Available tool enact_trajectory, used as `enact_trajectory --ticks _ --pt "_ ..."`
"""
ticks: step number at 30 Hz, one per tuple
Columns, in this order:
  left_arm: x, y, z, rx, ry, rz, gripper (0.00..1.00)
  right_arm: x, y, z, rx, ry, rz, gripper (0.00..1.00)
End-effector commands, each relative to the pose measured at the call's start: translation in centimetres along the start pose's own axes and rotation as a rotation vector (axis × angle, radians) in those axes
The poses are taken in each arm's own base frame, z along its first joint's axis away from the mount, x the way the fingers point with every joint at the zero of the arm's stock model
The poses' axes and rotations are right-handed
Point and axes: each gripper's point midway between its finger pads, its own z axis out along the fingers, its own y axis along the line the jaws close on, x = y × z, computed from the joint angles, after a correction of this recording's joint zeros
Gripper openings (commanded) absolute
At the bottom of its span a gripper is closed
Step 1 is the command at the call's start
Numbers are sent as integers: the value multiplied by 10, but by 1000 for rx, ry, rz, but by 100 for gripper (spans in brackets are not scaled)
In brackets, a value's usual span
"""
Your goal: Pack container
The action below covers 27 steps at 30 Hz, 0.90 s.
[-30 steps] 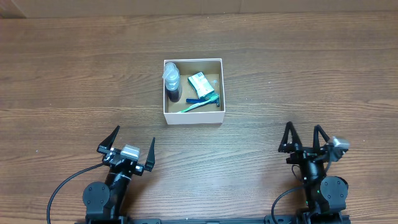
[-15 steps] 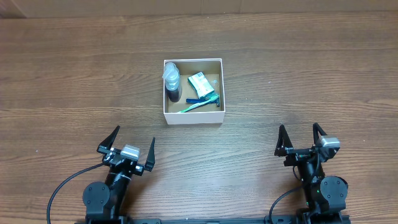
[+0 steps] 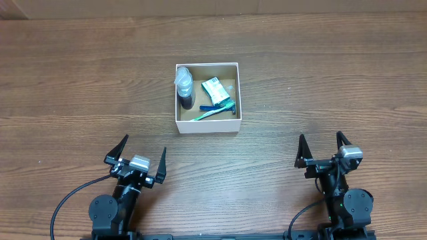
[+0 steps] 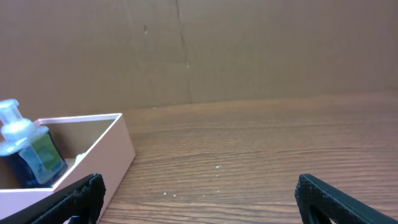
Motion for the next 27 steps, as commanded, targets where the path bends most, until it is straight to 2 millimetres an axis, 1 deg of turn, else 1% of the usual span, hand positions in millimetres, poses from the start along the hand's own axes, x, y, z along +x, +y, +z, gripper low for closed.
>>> enact_trajectory --ticks 1,27 --pt "0 3 -1 -16 -4 20 100 1 1 0 -4 -7 -98 100" --pt "0 3 -1 -16 -5 20 100 1 -1 0 7 -8 -101 100"
